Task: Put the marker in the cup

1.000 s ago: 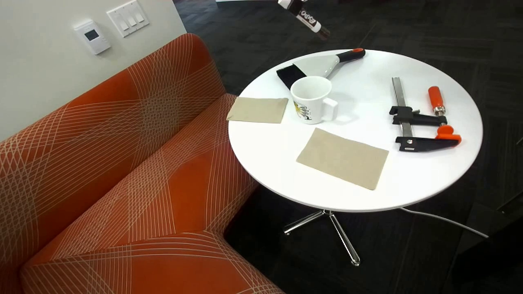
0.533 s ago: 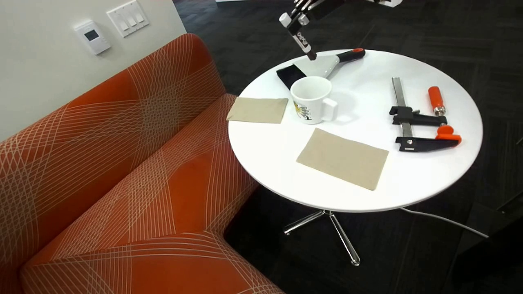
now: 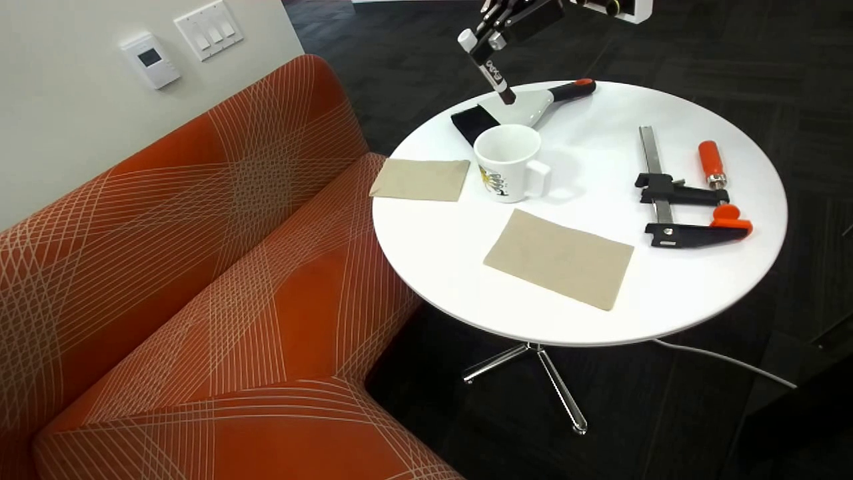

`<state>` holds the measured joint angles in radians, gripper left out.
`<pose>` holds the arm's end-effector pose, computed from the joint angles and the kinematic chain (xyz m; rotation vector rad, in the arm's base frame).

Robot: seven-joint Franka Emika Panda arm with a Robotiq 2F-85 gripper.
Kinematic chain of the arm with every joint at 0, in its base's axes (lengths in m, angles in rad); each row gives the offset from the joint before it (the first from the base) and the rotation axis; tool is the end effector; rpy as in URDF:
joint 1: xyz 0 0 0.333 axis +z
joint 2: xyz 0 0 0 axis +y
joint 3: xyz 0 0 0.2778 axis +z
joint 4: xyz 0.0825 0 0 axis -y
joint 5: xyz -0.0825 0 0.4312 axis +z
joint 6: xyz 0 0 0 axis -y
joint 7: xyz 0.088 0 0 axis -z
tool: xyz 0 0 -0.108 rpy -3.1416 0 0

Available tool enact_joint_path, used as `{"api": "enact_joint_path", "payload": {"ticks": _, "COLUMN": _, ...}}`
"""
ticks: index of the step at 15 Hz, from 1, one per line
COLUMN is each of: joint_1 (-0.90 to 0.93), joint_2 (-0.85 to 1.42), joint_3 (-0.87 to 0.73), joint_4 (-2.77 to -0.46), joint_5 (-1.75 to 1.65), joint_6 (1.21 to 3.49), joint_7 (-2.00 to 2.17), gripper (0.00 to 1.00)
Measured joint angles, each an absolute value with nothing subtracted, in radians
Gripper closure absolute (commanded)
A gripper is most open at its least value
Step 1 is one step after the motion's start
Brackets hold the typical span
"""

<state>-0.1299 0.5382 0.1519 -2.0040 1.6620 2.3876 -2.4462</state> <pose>0.6049 0.0276 0.1100 -2.0868 -1.1521 -1.1951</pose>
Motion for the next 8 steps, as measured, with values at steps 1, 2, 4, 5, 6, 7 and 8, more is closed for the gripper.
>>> {"api": "enact_joint_path", "payload": {"ticks": 1, "joint_1": -0.107, "joint_2": 0.540, "joint_3": 0.126, "joint_4": -2.004, "joint_5": 1.662, "joint_6": 2.382, "joint_7": -2.445, "gripper": 0.95}}
{"api": "enact_joint_path", "payload": {"ticks": 2, "joint_1": -0.090, "joint_2": 0.542, "joint_3": 0.106, "joint_4": -2.004, "joint_5": 1.662, "joint_6": 2.376, "joint_7": -2.444, "gripper": 0.95}}
{"api": "enact_joint_path", "payload": {"ticks": 4, "joint_1": -0.066, "joint_2": 0.548, "joint_3": 0.078, "joint_4": -2.004, "joint_5": 1.662, "joint_6": 2.364, "joint_7": -2.443, "gripper": 0.95}}
{"api": "enact_joint_path", "payload": {"ticks": 5, "joint_1": -0.060, "joint_2": 0.552, "joint_3": 0.071, "joint_4": -2.004, "joint_5": 1.662, "joint_6": 2.357, "joint_7": -2.443, "gripper": 0.95}}
{"api": "enact_joint_path", "payload": {"ticks": 6, "joint_1": -0.054, "joint_2": 0.555, "joint_3": 0.063, "joint_4": -2.004, "joint_5": 1.662, "joint_6": 2.345, "joint_7": -2.443, "gripper": 0.95}}
{"api": "enact_joint_path", "payload": {"ticks": 7, "joint_1": -0.052, "joint_2": 0.559, "joint_3": 0.056, "joint_4": -2.004, "joint_5": 1.662, "joint_6": 2.330, "joint_7": -2.443, "gripper": 0.95}}
{"api": "enact_joint_path", "payload": {"ticks": 8, "joint_1": -0.051, "joint_2": 0.564, "joint_3": 0.052, "joint_4": -2.004, "joint_5": 1.662, "joint_6": 2.317, "joint_7": -2.443, "gripper": 0.95}}
